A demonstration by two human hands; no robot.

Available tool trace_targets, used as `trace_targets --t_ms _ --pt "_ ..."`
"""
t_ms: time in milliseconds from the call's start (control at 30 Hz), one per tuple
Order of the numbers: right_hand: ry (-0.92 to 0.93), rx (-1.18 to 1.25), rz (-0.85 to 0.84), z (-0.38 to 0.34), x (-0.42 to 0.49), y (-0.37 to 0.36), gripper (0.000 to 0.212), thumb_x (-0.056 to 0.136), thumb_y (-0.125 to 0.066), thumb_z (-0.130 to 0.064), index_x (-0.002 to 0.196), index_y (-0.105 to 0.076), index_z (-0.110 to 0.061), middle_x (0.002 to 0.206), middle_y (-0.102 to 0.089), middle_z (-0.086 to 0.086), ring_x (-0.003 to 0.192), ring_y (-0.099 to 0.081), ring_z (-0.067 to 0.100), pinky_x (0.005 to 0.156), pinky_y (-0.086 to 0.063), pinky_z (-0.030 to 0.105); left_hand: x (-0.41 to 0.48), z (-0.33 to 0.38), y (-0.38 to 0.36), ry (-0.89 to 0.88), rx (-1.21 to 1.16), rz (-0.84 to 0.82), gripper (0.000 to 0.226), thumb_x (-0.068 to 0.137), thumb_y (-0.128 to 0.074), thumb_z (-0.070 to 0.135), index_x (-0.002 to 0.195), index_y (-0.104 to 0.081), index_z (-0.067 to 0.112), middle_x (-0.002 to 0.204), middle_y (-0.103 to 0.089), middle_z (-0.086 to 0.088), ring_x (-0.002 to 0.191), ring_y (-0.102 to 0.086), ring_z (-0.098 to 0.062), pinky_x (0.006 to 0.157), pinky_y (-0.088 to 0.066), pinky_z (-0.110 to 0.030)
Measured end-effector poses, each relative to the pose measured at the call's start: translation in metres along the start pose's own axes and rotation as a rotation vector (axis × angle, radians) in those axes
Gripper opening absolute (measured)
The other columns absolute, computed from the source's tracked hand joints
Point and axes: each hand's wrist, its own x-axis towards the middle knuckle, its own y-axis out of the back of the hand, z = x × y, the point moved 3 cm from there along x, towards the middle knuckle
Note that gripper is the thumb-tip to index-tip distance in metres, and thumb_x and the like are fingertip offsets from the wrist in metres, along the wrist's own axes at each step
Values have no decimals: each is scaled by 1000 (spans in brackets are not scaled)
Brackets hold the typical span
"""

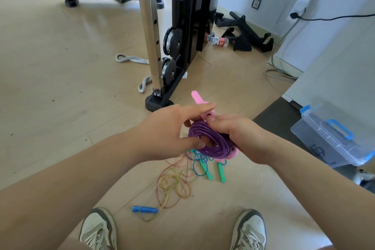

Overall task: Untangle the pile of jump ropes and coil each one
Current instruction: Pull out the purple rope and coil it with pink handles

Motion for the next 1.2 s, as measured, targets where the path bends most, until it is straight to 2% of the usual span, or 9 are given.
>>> trace_targets --t_ms 67,233,333,400,500,600,800,1000,1200 --pt "-8 -2 -4 3 -1 1 65 86 -57 -58 115 -68 -1 116 -66 34 92 -64 49 84 -48 57 2 -4 1 53 -41 -23 77 82 -83 31 147 -45 47 103 -66 25 93 -58 6 77 -38 0" --pt "59 -125 46 -1 0 -1 61 93 -46 -69 107 -71 -15 104 -70 19 88 -69 23 92 -54 56 6 -4 5 81 -10 28 57 84 -81 29 134 -56 37 87 -65 13 71 -58 -6 63 -46 -15" --pt "154 -300 140 -11 -1 -1 55 103 -35 -61 88 -68 -20 77 -54 5 67 -48 7 72 -48 33 6 -4 5 92 -9 66 48 85 -79 30 127 -57 35 80 -63 10 66 -57 -2 59 -43 -13" --pt "192 -375 144 -16 -3 -1 47 103 -34 -59 85 -67 -32 71 -54 0 59 -47 10 63 -46 28 7 -6 5 116 4 84 49 84 -78 28 126 -55 36 78 -62 9 66 -58 -1 58 -42 -13" --pt "218 -422 121 -16 -5 2 35 101 -48 -53 102 -69 -24 91 -69 10 82 -62 24 77 -52 37 6 -8 3 154 -22 115 50 84 -78 28 128 -55 35 76 -63 8 66 -59 0 57 -42 -14" --pt "255 -467 106 -16 -8 4 15 101 -58 -42 107 -67 -31 91 -70 -1 80 -61 8 72 -48 20 5 -9 2 153 -55 140 47 84 -77 27 127 -58 33 77 -66 7 64 -60 -2 57 -44 -15" --pt "186 -571 93 -11 -5 8 23 94 -69 -40 113 -64 -30 97 -69 -8 88 -66 7 75 -53 24 3 -4 -4 139 9 172 40 82 -76 27 120 -66 29 78 -68 10 66 -59 -3 62 -51 -26" --pt "187 -618 288 -12 -3 15 24 83 -79 -38 93 -66 -20 81 -67 -1 75 -64 15 68 -51 30 7 3 -9 132 116 172 14 81 -71 29 95 -70 28 80 -64 8 74 -58 -7 69 -52 -36" --pt "174 -697 97 -12 -10 4 11 86 -68 -25 84 -57 -26 76 -63 -4 69 -59 11 54 -44 18 3 7 -17 35 54 87 22 77 -75 18 96 -67 25 85 -63 10 79 -56 -3 64 -45 -17"
